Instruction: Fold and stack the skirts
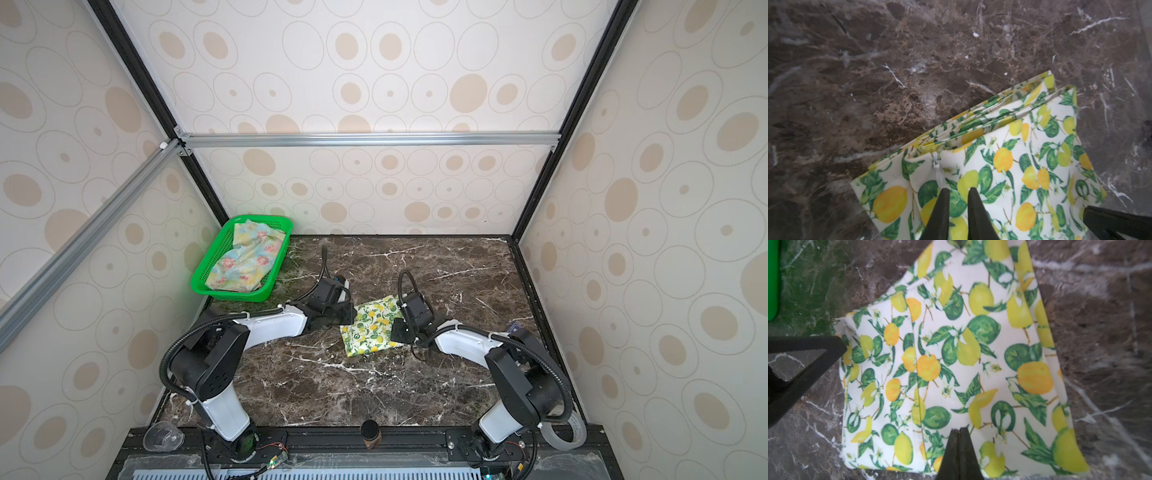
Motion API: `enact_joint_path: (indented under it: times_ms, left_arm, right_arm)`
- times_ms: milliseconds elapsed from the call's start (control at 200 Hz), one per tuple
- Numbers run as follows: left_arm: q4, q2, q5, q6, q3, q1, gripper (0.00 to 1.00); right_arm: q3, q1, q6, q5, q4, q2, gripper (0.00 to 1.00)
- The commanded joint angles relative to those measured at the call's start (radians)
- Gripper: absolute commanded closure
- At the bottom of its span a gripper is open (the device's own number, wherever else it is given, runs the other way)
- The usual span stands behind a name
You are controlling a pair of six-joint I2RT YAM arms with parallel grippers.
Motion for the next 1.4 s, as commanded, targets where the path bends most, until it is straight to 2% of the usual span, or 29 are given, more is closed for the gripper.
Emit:
enact_joint_path:
  times_ms: [0, 210, 360, 490, 665, 1005, 1105, 1255, 1295, 1366, 1396]
  left_arm:
    - [-0.034, -0.085, 0.004, 0.017, -0.015, -0.023, 0.81]
    - [-0.049, -0.133, -0.026, -0.053, -0.069, -0.152, 0.81]
    - [0.032, -0.121, 0.008, -0.150, -0.154, -0.204, 0.81]
    - [0.081, -0.122, 0.009, -0.203, -0.231, -0.207, 0.82]
    - [0.070, -0.115, -0.026, -0.217, -0.282, -0.206, 0.82]
    - [-0.033, -0.138, -0.118, -0.186, -0.306, -0.137, 0.84]
    - [-0.035, -0.167, -0.135, -0.161, -0.300, -0.125, 0.83]
    - [0.003, -0.209, -0.095, -0.126, -0.299, -0.129, 0.82]
    - [0.012, -0.227, -0.090, -0.113, -0.298, -0.135, 0.82]
    - [0.033, -0.266, -0.086, -0.093, -0.307, -0.141, 0.81]
    - [0.044, -0.284, -0.081, -0.085, -0.313, -0.144, 0.80]
  right_arm:
    - [0.092, -0.009, -0.086, -0.005, -0.051, -0.019, 1.00]
    - [0.175, -0.083, -0.204, -0.103, -0.065, 0.071, 1.00]
    - [0.190, -0.152, -0.212, -0.155, -0.037, 0.147, 1.00]
    - [0.189, -0.176, -0.220, -0.179, -0.021, 0.203, 1.00]
    - [0.127, -0.180, -0.180, -0.179, 0.018, 0.232, 1.00]
    - [-0.064, -0.155, -0.045, -0.180, 0.111, 0.145, 1.00]
    - [-0.071, -0.143, -0.049, -0.177, 0.100, 0.125, 1.00]
    - [-0.028, -0.145, -0.100, -0.172, 0.013, 0.060, 1.00]
    - [-0.020, -0.153, -0.113, -0.174, -0.016, 0.033, 0.91]
    - [-0.012, -0.173, -0.132, -0.201, -0.062, -0.011, 0.60]
    - [-0.013, -0.180, -0.137, -0.211, -0.080, -0.027, 0.54]
